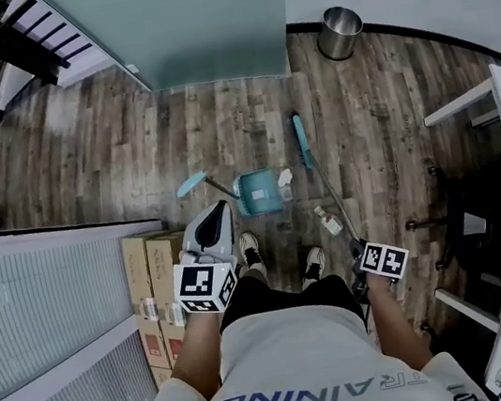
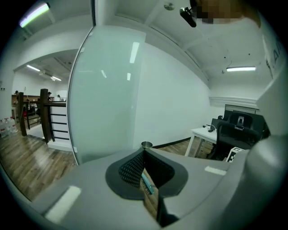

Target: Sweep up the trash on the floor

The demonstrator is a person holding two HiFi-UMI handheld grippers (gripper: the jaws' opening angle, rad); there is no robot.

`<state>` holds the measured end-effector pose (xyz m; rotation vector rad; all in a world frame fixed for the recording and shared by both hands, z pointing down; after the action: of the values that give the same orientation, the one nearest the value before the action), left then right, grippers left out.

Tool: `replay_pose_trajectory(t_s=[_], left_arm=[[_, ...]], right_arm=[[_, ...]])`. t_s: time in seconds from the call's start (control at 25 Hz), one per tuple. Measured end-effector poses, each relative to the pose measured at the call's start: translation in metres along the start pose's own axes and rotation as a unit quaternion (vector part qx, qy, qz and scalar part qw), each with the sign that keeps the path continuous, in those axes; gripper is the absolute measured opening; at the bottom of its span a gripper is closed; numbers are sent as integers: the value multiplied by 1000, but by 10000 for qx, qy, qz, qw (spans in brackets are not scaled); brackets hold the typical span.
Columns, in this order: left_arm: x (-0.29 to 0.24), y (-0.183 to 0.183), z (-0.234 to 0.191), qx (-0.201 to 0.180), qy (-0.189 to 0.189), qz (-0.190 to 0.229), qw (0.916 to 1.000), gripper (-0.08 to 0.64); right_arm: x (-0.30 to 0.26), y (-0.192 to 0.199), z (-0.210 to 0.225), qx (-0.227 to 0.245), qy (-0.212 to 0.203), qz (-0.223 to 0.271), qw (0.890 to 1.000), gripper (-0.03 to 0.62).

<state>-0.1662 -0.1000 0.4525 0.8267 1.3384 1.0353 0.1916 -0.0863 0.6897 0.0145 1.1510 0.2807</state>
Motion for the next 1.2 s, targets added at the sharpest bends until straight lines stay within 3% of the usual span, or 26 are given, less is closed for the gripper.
replay_pose_trajectory(t_s=[0.28, 0.56, 0.72, 0.88, 1.08, 1.2], left_arm=[[-34, 31, -81, 125, 500, -44, 9987, 2], [-46, 66, -119, -55, 515, -530, 9973, 2], [-52, 87, -111, -335, 803, -969, 9915, 148], [-62, 111, -97, -763, 1228, -1517, 9778, 325], [-75, 127, -94, -1356, 1516, -2064, 9571, 374], [-86, 151, -100, -1584, 1724, -2496, 9396, 376]], right_arm=[[-18, -1, -75, -17, 336, 204, 9992, 109], [-36, 1, -103, -3, 364, 208, 9991, 109], [-40, 2, -95, 23, 383, 159, 9991, 109], [-39, 6, -84, 64, 407, 101, 9991, 109], [-41, 8, -72, 39, 436, -19, 9990, 109], [-40, 11, -71, 23, 441, -72, 9990, 109]])
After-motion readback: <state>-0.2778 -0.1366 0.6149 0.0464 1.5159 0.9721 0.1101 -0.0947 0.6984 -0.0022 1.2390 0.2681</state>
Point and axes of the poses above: the fingertips, and each gripper's own axes: x backward along the fingers, z to its right, y out of its underside, the point moved 1 cm from there along x, backward along the fingers, and after that the axes turned 12 degrees about -x, right-handed, at the moved point
